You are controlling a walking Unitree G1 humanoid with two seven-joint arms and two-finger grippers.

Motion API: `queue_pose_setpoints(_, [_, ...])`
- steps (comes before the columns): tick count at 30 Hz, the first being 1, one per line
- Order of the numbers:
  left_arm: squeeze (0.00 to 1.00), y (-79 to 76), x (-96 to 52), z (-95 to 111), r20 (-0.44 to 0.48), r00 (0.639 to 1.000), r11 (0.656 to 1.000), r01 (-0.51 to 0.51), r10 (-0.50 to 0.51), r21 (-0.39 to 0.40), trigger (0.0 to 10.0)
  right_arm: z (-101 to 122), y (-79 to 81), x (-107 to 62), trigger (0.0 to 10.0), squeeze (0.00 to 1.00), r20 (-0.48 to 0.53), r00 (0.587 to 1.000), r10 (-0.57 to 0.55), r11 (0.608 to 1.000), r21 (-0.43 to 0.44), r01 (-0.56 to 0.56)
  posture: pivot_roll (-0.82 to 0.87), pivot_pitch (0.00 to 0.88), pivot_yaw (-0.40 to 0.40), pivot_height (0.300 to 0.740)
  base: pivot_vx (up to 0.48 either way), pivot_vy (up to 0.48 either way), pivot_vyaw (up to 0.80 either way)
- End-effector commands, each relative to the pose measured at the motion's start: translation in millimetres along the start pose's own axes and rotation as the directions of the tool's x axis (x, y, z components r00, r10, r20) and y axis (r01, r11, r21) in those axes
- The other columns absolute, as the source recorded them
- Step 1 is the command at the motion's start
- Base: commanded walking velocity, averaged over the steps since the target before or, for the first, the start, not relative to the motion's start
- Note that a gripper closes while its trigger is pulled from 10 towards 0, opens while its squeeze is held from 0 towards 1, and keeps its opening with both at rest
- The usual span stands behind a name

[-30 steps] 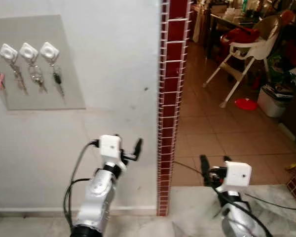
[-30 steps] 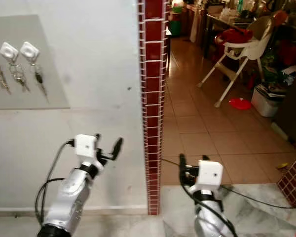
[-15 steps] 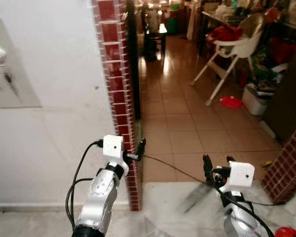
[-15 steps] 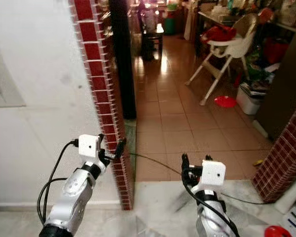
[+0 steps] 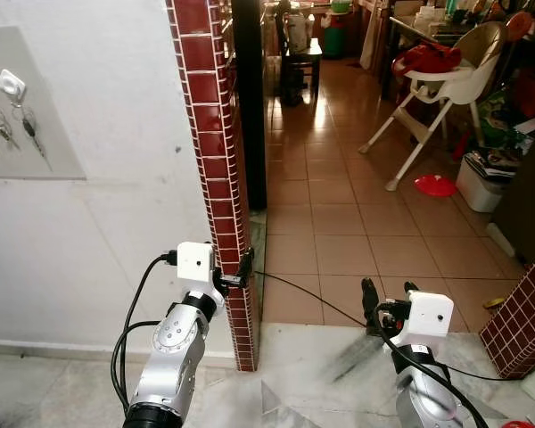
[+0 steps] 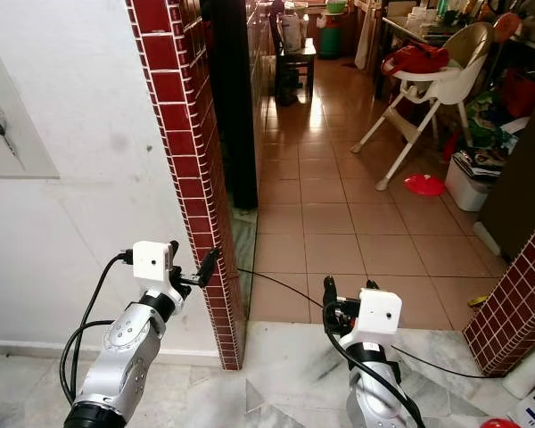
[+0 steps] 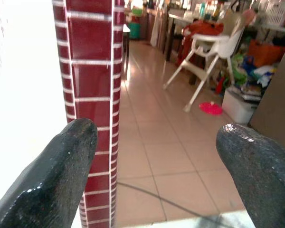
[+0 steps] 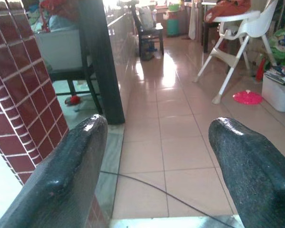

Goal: Hang keys on a hook

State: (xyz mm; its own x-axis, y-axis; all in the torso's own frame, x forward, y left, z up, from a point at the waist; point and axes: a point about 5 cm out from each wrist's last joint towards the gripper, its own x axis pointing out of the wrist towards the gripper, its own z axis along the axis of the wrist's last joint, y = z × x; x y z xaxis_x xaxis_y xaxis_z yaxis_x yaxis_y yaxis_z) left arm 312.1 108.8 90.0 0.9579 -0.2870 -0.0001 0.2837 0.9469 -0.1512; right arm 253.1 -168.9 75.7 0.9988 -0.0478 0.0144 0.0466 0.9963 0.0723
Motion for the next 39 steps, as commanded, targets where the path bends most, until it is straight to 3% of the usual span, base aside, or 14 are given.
queue_pose_setpoints(1, [0.0, 5.7, -6.3, -18, -0.067, 0.998, 1.0, -0.004, 0.004, 0.008, 10.0, -14, -2.7, -0.7, 10.0, 0.0, -0.053, 0.999, -0.001, 1.0, -0.024, -0.001, -0.1, 0.011, 0.058, 0.74, 0.0, 0.0, 0.0])
queue_pose_setpoints(10, [0.0, 28.1, -38.0, -78, -0.271, 0.962, 0.999, -0.036, 0.032, -0.01, 10.0, -79, -42.5, -24.3, 10.0, 0.0, -0.31, 0.946, -0.097, 0.988, -0.141, 0.055, -0.1, 0.0, 0.046, 0.74, 0.0, 0.0, 0.0])
queue_pose_setpoints(12, [0.0, 35.3, -45.3, -87, -0.313, 0.947, 0.998, -0.063, 0.069, 0.03, 10.0, -93, -50.2, -32.3, 10.0, 0.0, -0.378, 0.919, -0.112, 0.988, -0.145, 0.06, -0.1, 0.0, 0.046, 0.74, 0.0, 0.0, 0.0])
queue_pose_setpoints(13, [0.0, 41.1, -52.2, -94, -0.352, 0.931, 0.996, -0.089, 0.093, 0.028, 10.0, -104, -55.4, -39.7, 10.0, 0.0, -0.44, 0.89, -0.121, 0.985, -0.165, 0.052, -0.1, 0.0, 0.047, 0.74, 0.0, 0.0, 0.0])
queue_pose_setpoints(16, [0.0, 47.3, -73.2, -118, -0.498, 0.856, 0.987, -0.083, 0.141, 0.138, 10.0, -126, -67.3, -58.6, 10.0, 0.0, -0.577, 0.798, -0.172, 0.976, -0.209, 0.06, -0.09, 0.0, 0.039, 0.74, 0.0, 0.0, 0.0])
queue_pose_setpoints(19, [0.0, 51.0, -85.6, -130, -0.57, 0.806, 0.986, -0.109, 0.16, 0.123, 10.0, -136, -68.8, -69.1, 10.0, 0.0, -0.638, 0.75, -0.175, 0.976, -0.211, 0.048, -0.09, 0.0, 0.033, 0.74, 0.0, 0.0, 0.0])
queue_pose_setpoints(21, [0.0, 53.5, -97.6, -139, -0.634, 0.753, 0.984, -0.117, 0.177, 0.135, 10.0, -144, -67.8, -80.2, 10.0, 0.0, -0.683, 0.713, -0.161, 0.98, -0.194, 0.035, -0.08, 0.0, 0.026, 0.74, 0.0, 0.0, 0.0])
queue_pose_setpoints(22, [0.0, 53.5, -97.6, -139, -0.634, 0.753, 0.984, -0.117, 0.177, 0.135, 10.0, -144, -67.8, -80.2, 10.0, 0.0, -0.683, 0.713, -0.161, 0.98, -0.194, 0.035, -0.08, 0.0, 0.026, 0.74, 0.0, 0.0, 0.0])
queue_pose_setpoints(23, [0.0, 58.3, -115.8, -150, -0.688, 0.692, 0.976, -0.139, 0.219, 0.17, 10.0, -154, -67.7, -98.0, 10.0, 0.0, -0.745, 0.647, -0.163, 0.982, -0.188, 0.032, -0.08, 0.0, 0.03, 0.74, 0.0, 0.0, 0.0])
queue_pose_setpoints(26, [0.0, 60.2, -131.1, -158, -0.719, 0.65, 0.97, -0.175, 0.244, 0.171, 10.0, -162, -66.7, -113.7, 10.0, 0.0, -0.79, 0.59, -0.166, 0.983, -0.181, 0.033, -0.08, 0.0, 0.034, 0.74, 0.0, 0.0, 0.0])
queue_pose_setpoints(30, [0.0, 51.1, -141.4, -166, -0.738, 0.642, 0.978, -0.151, 0.21, 0.148, 10.0, -168, -65.2, -126.7, 10.0, 0.0, -0.817, 0.55, -0.173, 0.983, -0.176, 0.047, -0.09, 0.0, 0.043, 0.74, 0.0, 0.0, 0.0])
queue_pose_setpoints(34, [0.0, 46.5, -145.4, -169, -0.745, 0.638, 0.981, -0.133, 0.195, 0.142, 10.0, -169, -64.7, -129.9, 10.0, 0.0, -0.824, 0.539, -0.176, 0.984, -0.169, 0.063, -0.09, 0.0, 0.047, 0.74, 0.0, 0.0, 0.0])
queue_pose_setpoints(39, [0.0, 46.6, -145.2, -169, -0.739, 0.645, 0.981, -0.138, 0.195, 0.138, 10.0, -167, -64.5, -124.3, 10.0, 0.0, -0.809, 0.563, -0.167, 0.984, -0.168, 0.051, -0.11, 0.001, 0.042, 0.74, 0.0, 0.0, 0.0])
